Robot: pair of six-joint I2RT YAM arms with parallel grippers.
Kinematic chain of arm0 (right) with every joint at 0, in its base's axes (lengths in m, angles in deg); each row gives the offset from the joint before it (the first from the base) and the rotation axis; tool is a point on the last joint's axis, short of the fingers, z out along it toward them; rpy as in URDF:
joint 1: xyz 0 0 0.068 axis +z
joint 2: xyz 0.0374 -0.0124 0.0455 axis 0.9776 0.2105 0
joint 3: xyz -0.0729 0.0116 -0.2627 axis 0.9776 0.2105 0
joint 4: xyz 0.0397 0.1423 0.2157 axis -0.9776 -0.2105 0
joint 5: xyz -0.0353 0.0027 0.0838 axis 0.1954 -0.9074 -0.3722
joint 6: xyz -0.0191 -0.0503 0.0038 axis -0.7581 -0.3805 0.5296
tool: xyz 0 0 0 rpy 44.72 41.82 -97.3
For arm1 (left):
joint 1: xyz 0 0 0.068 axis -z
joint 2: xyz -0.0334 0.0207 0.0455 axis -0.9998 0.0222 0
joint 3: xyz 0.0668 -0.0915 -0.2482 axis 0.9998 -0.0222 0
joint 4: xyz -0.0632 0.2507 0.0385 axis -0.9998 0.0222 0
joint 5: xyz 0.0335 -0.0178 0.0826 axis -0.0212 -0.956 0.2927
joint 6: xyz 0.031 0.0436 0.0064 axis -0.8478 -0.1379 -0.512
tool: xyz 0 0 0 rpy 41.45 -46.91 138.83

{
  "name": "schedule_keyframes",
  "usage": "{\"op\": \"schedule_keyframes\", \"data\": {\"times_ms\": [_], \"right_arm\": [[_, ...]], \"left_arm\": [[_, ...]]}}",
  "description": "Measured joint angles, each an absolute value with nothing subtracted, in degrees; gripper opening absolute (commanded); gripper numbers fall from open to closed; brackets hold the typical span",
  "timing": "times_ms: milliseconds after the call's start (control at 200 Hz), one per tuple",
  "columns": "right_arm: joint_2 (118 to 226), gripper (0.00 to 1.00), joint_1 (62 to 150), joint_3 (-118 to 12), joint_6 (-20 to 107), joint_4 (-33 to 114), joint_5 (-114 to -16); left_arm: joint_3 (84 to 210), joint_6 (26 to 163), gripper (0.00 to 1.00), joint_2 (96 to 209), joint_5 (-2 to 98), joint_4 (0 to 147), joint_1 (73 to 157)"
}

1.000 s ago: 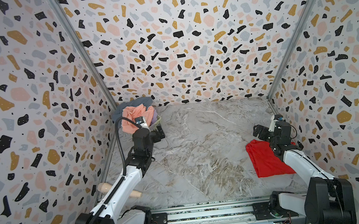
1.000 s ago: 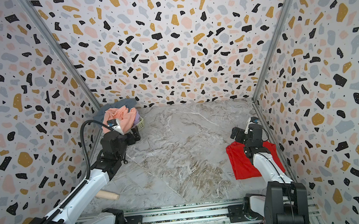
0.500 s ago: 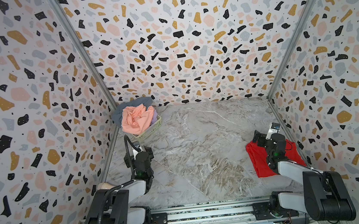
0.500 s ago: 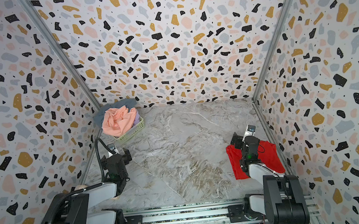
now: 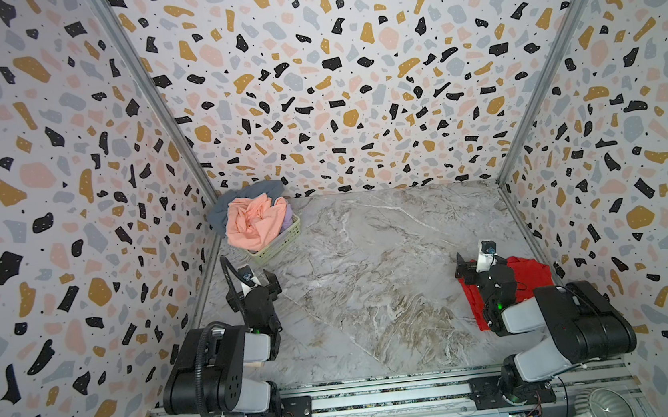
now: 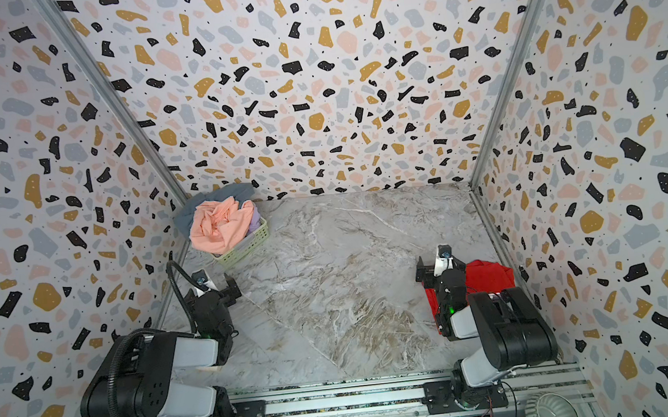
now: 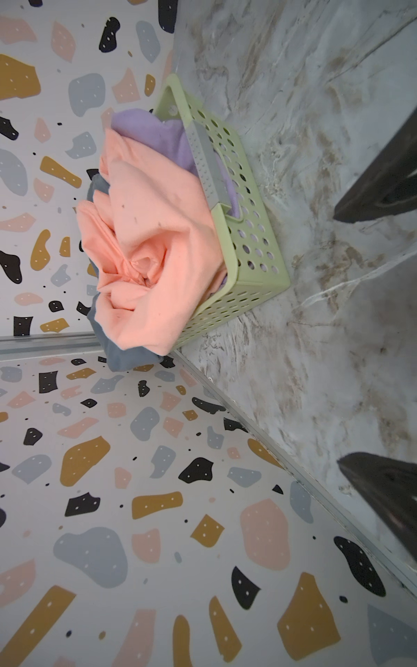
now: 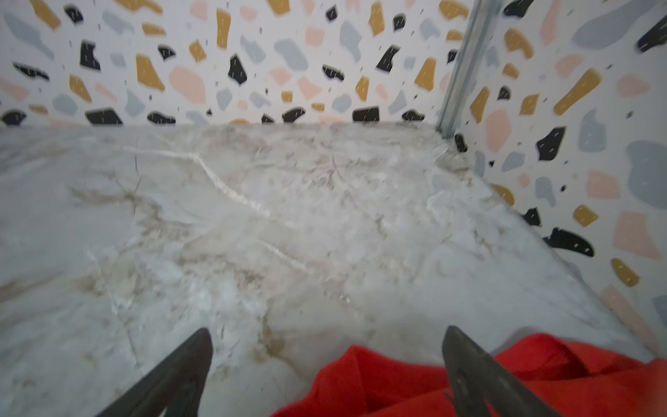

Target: Fold and stack the t-shirts

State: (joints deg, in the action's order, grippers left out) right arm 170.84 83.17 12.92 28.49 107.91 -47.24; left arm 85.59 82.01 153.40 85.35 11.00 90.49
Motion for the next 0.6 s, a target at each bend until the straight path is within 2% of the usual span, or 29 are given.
{"op": "schedule_keyframes", "data": {"times_ms": [601], "right_arm": [[170.71,0.99,83.23,12.75,26.76,110.07,-46.61]], "left_arm": [[86.13,81.90,1.00,153.85,86.84,11.02,91.54]]}}
